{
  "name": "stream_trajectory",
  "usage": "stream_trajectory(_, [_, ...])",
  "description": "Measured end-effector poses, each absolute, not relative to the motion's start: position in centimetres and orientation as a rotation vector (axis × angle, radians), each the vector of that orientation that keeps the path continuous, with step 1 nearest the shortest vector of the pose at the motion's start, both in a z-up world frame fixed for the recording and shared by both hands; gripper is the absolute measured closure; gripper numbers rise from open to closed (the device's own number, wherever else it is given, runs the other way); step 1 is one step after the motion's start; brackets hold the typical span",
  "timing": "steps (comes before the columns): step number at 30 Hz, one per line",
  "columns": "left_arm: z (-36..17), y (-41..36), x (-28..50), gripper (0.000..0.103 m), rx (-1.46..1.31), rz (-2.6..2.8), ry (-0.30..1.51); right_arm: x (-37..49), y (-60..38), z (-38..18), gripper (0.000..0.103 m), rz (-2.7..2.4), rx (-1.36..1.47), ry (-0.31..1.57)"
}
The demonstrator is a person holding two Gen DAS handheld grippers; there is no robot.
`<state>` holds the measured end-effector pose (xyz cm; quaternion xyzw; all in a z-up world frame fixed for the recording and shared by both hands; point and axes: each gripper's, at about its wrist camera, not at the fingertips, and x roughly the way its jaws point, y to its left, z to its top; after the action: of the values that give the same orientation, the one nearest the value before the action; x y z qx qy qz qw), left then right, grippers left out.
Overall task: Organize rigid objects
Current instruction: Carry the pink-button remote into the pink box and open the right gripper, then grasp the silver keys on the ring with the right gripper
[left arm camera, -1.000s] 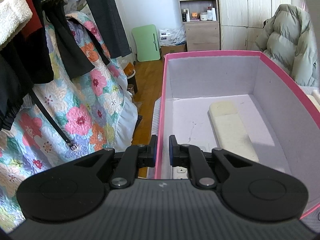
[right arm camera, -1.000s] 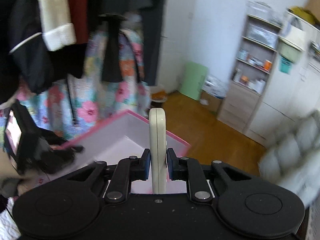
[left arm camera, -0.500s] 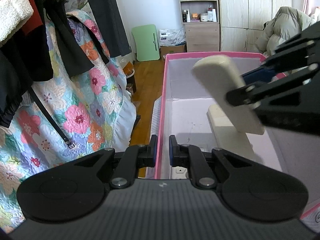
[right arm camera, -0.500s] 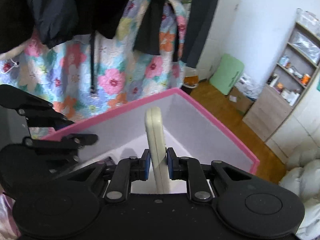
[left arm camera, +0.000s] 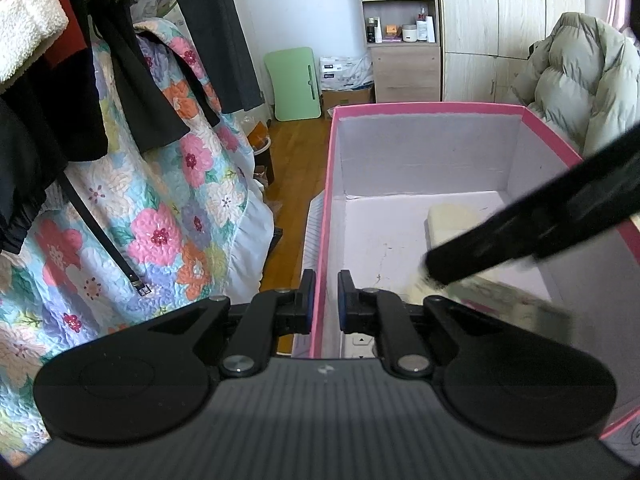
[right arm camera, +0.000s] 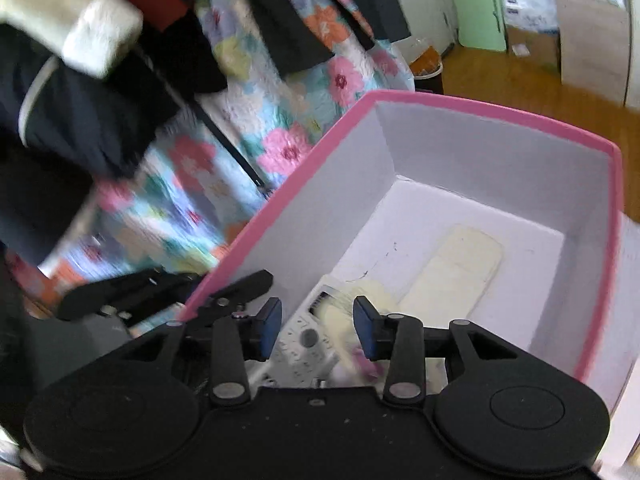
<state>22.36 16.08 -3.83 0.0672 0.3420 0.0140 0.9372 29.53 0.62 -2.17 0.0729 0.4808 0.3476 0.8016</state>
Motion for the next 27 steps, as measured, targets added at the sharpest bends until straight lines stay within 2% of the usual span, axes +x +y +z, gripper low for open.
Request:
stream_trajectory(11, [-4.1,15.6,22.3,0.093,0.148,0.039,0.704,22.9,-12.2,2.6,0.052,0.536,0.242,0.862])
stream_trajectory(19, [-4.3,15.1,22.3,0.093,0.193,0.059,0.699,19.4,-18.6,-1.0,0.052,0.375,0.159,0.922])
stream_trajectory(27, [-4.2,14.9,22.1,0.093,0.187,0.063,0.701,16.9,-16.4,-6.3,0.051,0.464,0.037,0.940])
